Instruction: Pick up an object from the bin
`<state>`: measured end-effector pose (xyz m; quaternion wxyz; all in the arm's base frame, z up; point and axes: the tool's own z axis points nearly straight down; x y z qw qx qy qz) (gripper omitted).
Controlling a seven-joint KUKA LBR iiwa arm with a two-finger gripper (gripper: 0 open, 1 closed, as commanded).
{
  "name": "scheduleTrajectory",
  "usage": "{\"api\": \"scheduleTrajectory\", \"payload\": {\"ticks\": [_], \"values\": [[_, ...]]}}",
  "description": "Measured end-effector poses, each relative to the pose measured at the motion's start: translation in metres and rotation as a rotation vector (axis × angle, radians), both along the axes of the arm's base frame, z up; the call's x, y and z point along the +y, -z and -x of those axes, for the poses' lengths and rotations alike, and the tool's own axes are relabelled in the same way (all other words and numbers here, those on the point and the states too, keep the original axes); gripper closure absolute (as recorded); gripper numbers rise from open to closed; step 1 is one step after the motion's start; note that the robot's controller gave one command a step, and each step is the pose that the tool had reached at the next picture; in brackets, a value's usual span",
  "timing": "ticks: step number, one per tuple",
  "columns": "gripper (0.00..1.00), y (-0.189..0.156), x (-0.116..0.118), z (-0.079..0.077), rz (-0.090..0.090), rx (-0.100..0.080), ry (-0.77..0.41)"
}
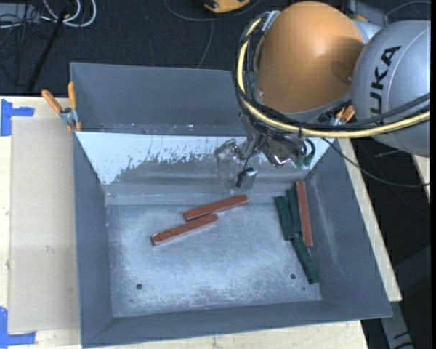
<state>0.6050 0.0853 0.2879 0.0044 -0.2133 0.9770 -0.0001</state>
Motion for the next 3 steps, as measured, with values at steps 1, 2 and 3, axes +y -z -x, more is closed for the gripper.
{"api": "scheduleTrajectory", "payload": {"ticks": [1, 2, 3], "values": [[1.0, 0.055, 0.064, 0.0, 0.001, 0.01, -0.199], [1.0, 0.088, 0.047, -0.015, 0.001, 0.01, 0.287], [1.0, 0.1, 0.049, -0.015, 0.0, 0.01, 0.616]]}}
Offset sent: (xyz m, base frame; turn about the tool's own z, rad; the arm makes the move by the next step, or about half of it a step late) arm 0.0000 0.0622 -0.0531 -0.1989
